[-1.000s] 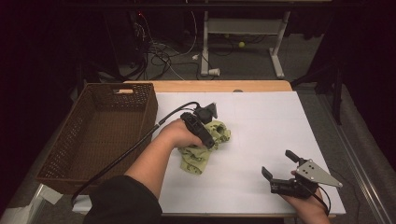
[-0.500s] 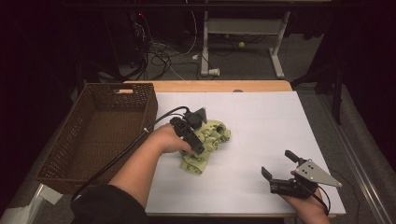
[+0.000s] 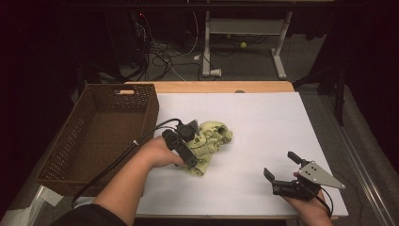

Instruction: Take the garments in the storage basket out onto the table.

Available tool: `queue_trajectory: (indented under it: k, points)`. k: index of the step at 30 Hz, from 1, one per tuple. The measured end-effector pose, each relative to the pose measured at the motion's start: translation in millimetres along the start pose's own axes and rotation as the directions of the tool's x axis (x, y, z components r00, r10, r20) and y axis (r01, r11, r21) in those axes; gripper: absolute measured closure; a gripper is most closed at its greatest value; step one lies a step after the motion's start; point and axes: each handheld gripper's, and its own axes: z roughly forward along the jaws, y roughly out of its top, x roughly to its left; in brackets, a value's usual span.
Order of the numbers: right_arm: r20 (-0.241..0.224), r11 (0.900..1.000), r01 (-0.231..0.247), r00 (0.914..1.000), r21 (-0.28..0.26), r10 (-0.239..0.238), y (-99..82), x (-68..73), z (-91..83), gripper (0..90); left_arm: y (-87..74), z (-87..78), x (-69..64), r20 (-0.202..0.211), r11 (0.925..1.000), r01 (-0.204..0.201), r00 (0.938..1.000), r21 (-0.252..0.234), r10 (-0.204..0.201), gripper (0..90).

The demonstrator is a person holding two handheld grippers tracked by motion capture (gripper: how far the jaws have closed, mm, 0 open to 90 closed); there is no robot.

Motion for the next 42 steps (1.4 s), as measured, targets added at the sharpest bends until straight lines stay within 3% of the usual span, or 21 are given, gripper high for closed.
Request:
queue_trajectory:
  k: [6,10,16,19,24,26,29,32,36,37,40,42]
  points:
    - [0.002,1.0,0.002,1.0,-0.002,-0.002,0.9,1.2,-1.5,0.4,-8.8,14.3,-8.8,0.001,1.0,-0.003,1.0,0.007,0.003,0.0]
    - [0.003,1.0,0.003,1.0,-0.003,-0.003,0.7,1.6,-1.6,0.4,-14.4,23.1,-15.9,-0.019,0.9994,-0.01,0.9998,-0.034,0.009,0.0]
    - [0.002,1.0,-0.007,1.0,0.0,0.007,0.7,0.8,-1.8,0.4,-17.2,37.7,-17.8,-0.026,0.9991,-0.023,0.9994,-0.037,0.022,0.0]
    - [0.003,1.0,-0.006,1.0,-0.003,0.006,0.7,0.3,-1.9,0.4,-18.1,45.4,-17.8,-0.023,0.9977,-0.011,0.9997,-0.067,0.01,0.0]
    - [0.003,1.0,-0.005,1.0,-0.004,0.005,0.4,0.0,-1.9,0.4,-24.5,54.9,-22.6,-0.044,0.9897,-0.043,0.9983,-0.137,0.038,0.0]
    - [0.001,1.0,-0.003,1.0,-0.001,0.003,0.2,0.2,-1.5,0.4,-26.0,56.5,-22.5,-0.038,0.9879,-0.043,0.9986,-0.149,0.037,0.0]
    - [0.002,1.0,-0.004,1.0,0.0,0.004,0.2,0.3,-1.1,0.4,-29.8,61.5,-23.1,-0.05,0.9794,-0.038,0.9983,-0.198,0.029,0.0]
    - [0.001,1.0,-0.004,1.0,0.0,0.004,0.1,0.0,-1.1,0.4,-33.5,64.9,-23.5,-0.037,0.9625,-0.02,0.9992,-0.271,0.011,0.0]
    - [0.005,1.0,-0.007,1.0,-0.001,0.007,-0.3,-1.0,-1.6,0.4,-41.7,70.0,-24.2,-0.03,0.9266,-0.012,0.9995,-0.376,0.001,0.0]
    - [0.006,1.0,-0.006,1.0,-0.002,0.006,-0.3,-1.2,-1.7,0.4,-41.7,70.0,-24.2,-0.03,0.9266,-0.012,0.9995,-0.376,0.001,0.0]
    - [0.004,1.0,-0.006,1.0,-0.001,0.006,-0.2,-1.0,-1.7,0.4,-48.9,73.5,-24.9,0.002,0.8881,0.011,0.9999,-0.459,-0.011,0.0]
    - [0.004,1.0,-0.006,1.0,-0.001,0.006,-0.2,-0.2,-1.4,0.4,-53.4,75.9,-25.5,-0.002,0.8637,0.013,0.9999,-0.504,-0.016,0.0]
